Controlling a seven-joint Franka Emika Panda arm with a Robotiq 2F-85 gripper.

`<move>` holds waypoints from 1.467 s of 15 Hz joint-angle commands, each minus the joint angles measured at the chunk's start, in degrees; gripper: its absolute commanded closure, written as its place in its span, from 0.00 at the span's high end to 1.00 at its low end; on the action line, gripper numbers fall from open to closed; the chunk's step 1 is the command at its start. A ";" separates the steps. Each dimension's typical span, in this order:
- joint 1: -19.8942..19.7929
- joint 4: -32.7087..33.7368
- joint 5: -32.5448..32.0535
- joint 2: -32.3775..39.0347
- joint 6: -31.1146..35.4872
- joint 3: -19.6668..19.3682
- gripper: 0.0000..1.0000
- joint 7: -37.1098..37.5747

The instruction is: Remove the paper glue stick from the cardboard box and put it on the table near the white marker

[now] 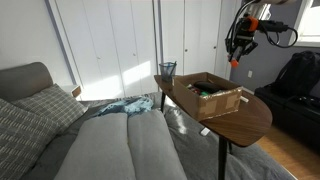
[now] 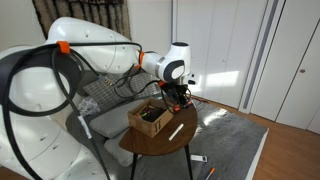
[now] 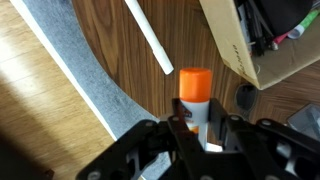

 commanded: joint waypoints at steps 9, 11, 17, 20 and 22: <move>2.29 3.99 -0.88 9.58 -2.83 -3.57 0.08 -16.06; 3.17 5.80 -3.14 11.84 -0.08 -2.40 0.08 -15.07; 6.42 16.64 -6.20 22.28 2.19 -0.66 0.08 -7.27; 6.69 14.16 -4.64 21.05 3.78 -0.96 0.30 -9.10; 6.71 15.40 -7.64 22.93 4.49 -1.39 0.08 -9.94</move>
